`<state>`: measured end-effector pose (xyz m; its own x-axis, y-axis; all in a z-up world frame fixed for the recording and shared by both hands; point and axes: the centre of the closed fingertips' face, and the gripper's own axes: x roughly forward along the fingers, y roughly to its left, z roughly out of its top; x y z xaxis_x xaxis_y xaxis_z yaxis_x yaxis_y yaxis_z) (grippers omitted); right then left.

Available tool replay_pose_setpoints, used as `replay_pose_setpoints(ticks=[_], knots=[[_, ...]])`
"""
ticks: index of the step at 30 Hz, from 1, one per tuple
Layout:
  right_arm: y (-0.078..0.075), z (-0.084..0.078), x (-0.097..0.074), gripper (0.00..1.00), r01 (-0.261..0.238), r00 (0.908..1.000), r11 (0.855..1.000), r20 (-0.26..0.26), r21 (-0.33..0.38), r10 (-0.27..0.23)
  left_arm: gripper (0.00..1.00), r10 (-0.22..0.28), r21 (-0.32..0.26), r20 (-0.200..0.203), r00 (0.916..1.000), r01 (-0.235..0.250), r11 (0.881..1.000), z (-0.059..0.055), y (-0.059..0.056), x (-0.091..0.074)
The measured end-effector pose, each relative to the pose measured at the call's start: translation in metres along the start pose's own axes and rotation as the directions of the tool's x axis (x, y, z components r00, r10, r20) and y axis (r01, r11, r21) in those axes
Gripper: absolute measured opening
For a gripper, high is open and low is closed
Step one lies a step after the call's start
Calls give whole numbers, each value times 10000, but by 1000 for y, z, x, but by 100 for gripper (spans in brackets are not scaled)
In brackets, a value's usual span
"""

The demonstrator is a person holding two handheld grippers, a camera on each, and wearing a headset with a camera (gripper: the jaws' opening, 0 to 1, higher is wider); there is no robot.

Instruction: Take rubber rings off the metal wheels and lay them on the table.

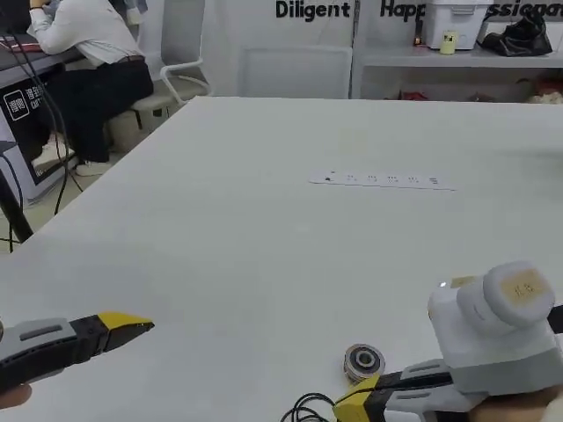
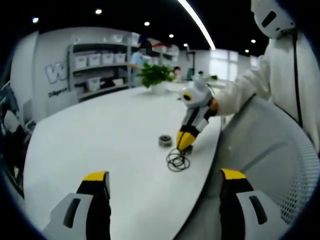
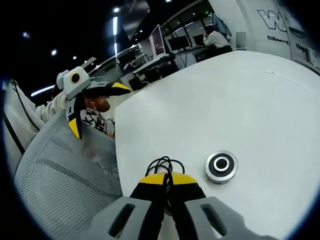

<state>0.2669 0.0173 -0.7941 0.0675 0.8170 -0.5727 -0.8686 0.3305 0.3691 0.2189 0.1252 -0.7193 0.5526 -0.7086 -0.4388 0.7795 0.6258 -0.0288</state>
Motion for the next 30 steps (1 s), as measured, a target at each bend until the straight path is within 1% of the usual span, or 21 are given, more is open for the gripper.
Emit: replay_pose_setpoints(ticks=[3,10,16,21,24,30], knots=[[-3,1,-2,0,143,9999,9999,23,-82,-142,92,21,10,27,10000,-21,10000,1,1,0],[-8,4,-5,0,353,9992,9994,193,6,-353,91,-63,77,-88,9999,64,10000,-2,-2,2],[-11,8,-8,0,447,9985,9990,323,20,-447,91,-2,76,-6,10000,2,10000,0,0,2],[-18,18,-18,0,663,9952,9978,721,72,-666,91,-1,106,-9,10000,1,9999,0,0,2],[-23,26,-27,0,797,9909,9966,1076,193,-813,91,38,110,51,10000,-38,9999,2,1,2],[-29,38,-42,0,979,9827,9950,1563,193,-997,91,80,166,96,9999,-82,9998,6,2,2]])
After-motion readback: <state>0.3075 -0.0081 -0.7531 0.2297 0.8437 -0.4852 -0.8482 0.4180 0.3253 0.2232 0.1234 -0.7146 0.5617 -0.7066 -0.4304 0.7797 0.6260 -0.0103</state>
